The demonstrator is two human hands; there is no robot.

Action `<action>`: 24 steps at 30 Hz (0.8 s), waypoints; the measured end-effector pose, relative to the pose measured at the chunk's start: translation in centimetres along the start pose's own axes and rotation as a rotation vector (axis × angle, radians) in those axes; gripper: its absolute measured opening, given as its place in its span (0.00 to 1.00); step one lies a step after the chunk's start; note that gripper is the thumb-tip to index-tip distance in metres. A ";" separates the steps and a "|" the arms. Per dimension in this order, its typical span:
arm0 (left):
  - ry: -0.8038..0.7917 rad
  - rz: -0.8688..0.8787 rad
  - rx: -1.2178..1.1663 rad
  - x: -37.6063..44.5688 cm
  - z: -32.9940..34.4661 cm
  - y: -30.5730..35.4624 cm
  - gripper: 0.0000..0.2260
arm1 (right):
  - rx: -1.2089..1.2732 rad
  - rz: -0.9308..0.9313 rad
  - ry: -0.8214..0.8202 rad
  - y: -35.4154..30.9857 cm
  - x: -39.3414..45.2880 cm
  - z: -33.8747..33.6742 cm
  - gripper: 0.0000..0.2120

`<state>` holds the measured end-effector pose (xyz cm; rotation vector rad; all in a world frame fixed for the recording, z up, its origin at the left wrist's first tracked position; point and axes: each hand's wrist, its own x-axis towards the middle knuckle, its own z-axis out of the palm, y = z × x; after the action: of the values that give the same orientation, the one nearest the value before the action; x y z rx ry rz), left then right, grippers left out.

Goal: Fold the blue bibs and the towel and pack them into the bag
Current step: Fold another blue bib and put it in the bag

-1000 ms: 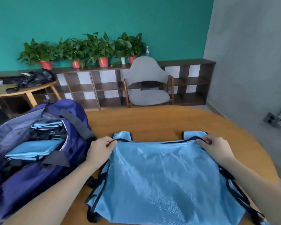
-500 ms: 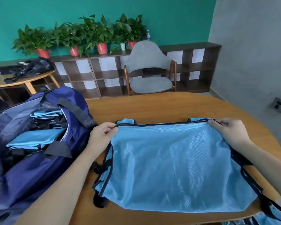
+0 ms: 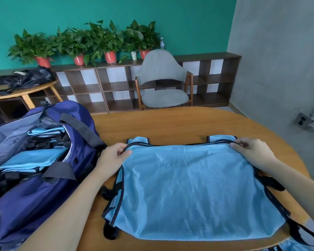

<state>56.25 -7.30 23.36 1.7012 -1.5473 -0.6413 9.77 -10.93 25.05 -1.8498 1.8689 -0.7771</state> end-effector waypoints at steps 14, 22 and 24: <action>0.098 -0.006 0.136 4.8 0.0 1.9 0.09 | -0.062 0.047 -0.014 -0.6 4.9 0.3 0.10; 0.094 -0.038 0.142 3.7 -0.1 4.2 0.19 | -0.205 0.065 0.062 -2.3 3.3 0.4 0.21; 0.059 -0.005 0.155 1.1 0.9 6.6 0.21 | -0.271 -0.027 0.106 -4.1 1.1 0.9 0.23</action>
<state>51.66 -8.53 28.09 1.8217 -1.5864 -0.4803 13.47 -11.96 27.04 -2.0346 2.1082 -0.6690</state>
